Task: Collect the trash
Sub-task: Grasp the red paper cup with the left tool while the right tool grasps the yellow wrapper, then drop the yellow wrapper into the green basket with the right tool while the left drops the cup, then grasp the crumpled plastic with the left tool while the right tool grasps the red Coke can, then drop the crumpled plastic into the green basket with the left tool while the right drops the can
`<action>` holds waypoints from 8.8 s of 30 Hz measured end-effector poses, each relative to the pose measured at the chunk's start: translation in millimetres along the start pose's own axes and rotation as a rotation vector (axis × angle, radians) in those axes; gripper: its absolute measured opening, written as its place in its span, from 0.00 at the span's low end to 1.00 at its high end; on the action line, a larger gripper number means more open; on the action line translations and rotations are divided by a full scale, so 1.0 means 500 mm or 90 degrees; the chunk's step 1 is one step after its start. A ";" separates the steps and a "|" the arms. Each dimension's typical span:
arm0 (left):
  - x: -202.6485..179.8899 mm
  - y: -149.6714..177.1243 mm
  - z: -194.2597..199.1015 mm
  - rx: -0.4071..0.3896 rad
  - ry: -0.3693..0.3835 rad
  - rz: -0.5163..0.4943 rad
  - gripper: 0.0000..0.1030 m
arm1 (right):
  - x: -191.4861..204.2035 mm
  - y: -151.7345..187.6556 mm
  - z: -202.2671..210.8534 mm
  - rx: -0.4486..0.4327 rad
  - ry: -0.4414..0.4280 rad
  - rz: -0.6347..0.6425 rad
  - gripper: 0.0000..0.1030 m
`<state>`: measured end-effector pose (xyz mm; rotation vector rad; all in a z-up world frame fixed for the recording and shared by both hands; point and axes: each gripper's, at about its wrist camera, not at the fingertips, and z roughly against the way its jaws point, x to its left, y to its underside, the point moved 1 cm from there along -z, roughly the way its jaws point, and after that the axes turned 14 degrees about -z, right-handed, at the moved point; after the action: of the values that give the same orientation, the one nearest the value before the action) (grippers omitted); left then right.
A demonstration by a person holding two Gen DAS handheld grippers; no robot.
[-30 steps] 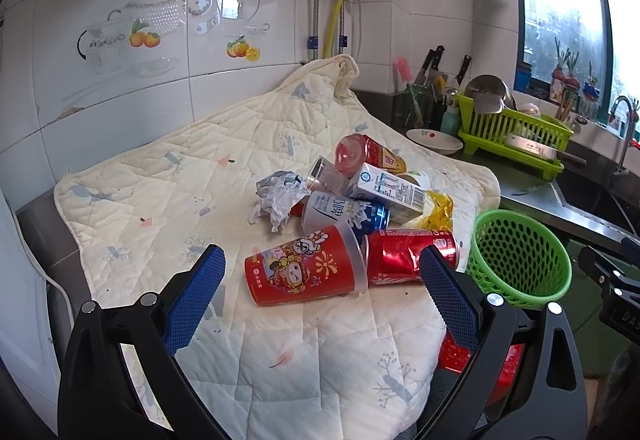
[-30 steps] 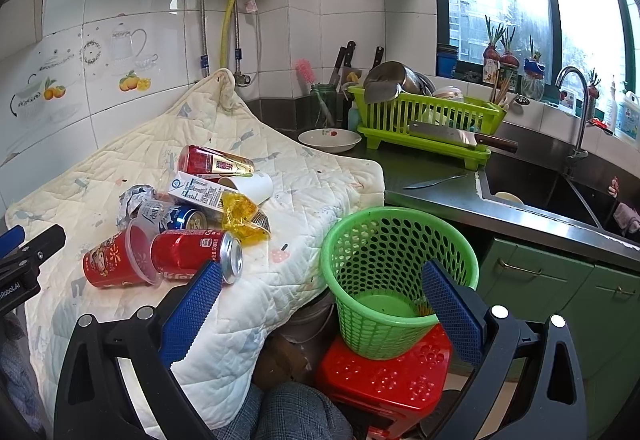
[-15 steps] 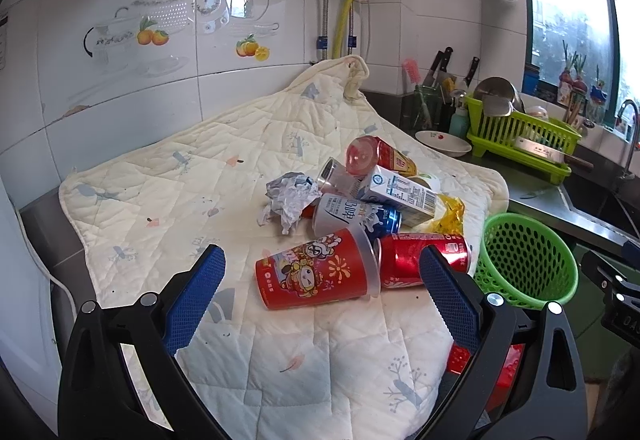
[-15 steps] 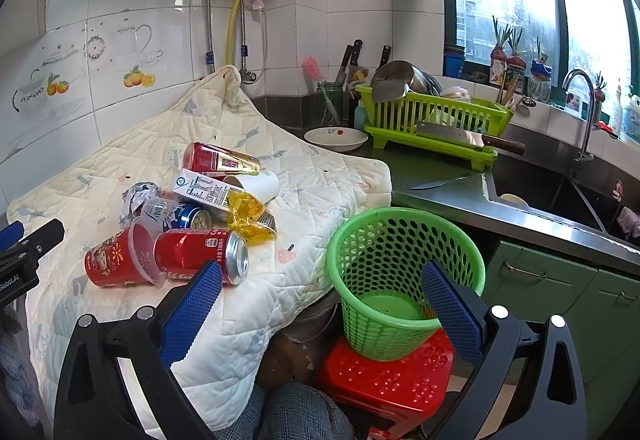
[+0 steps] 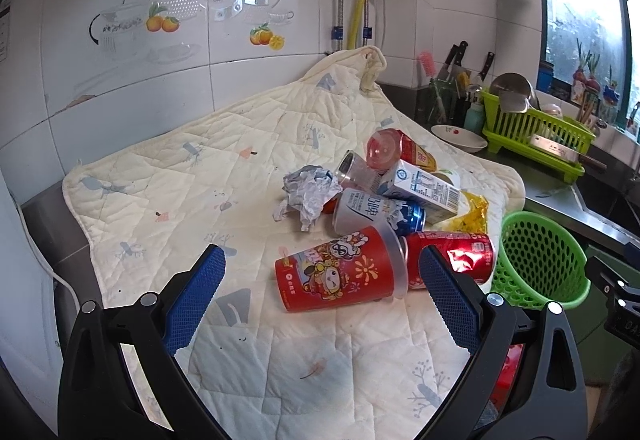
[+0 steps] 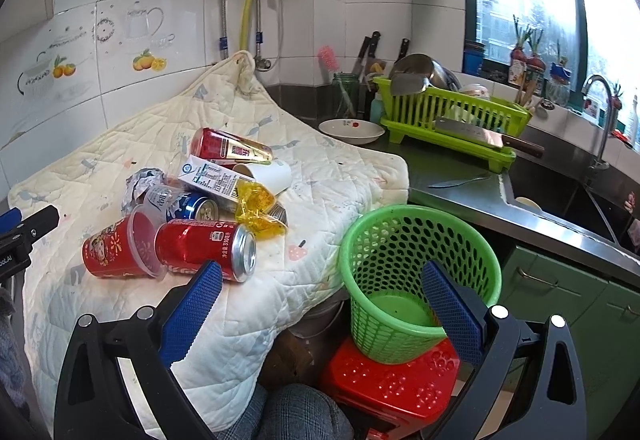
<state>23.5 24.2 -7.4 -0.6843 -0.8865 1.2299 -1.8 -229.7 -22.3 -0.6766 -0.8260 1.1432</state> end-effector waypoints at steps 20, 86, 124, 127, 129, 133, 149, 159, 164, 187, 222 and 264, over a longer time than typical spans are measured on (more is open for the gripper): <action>0.024 0.024 -0.100 0.058 0.061 -0.065 0.93 | 0.084 -0.077 -0.188 0.099 -0.121 0.042 0.93; -0.037 0.037 -0.219 0.039 0.257 -0.388 0.69 | -0.056 -0.122 -0.330 0.223 -0.095 -0.084 0.22; -0.489 -0.189 -0.199 -0.002 0.429 -0.326 0.68 | -0.416 -0.092 -0.257 0.138 0.060 -0.112 0.67; -0.559 -0.184 -0.233 0.021 0.463 -0.329 0.68 | -0.443 -0.088 -0.239 0.129 0.063 -0.116 0.68; -0.613 -0.174 -0.263 0.036 0.468 -0.335 0.68 | -0.455 -0.084 -0.232 0.123 0.071 -0.116 0.69; -0.690 -0.146 -0.317 0.083 0.495 -0.327 0.68 | -0.490 -0.074 -0.226 0.119 0.080 -0.129 0.69; -0.791 -0.070 -0.382 0.141 0.532 -0.312 0.80 | -0.540 -0.025 -0.229 0.147 0.102 -0.146 0.70; -0.671 -0.109 -0.304 0.095 0.492 -0.264 0.80 | -0.472 -0.031 -0.194 0.136 0.070 -0.132 0.70; -0.583 -0.125 -0.246 0.073 0.463 -0.241 0.80 | -0.408 -0.041 -0.175 0.130 0.031 -0.114 0.71; -0.092 -0.134 -0.186 0.063 0.194 -0.089 0.80 | -0.008 -0.075 -0.210 0.186 -0.206 0.161 0.81; 0.130 -0.084 -0.389 0.179 0.134 0.072 0.85 | 0.296 0.052 -0.322 0.275 -0.319 0.636 0.72; 0.068 -0.168 -0.248 0.064 0.197 0.013 0.31 | 0.088 -0.135 -0.200 0.177 -0.295 0.195 0.70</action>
<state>175.2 41.5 7.5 -0.7790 -0.5592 1.1406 124.9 -211.5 -11.4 -0.3112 -0.9444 1.6962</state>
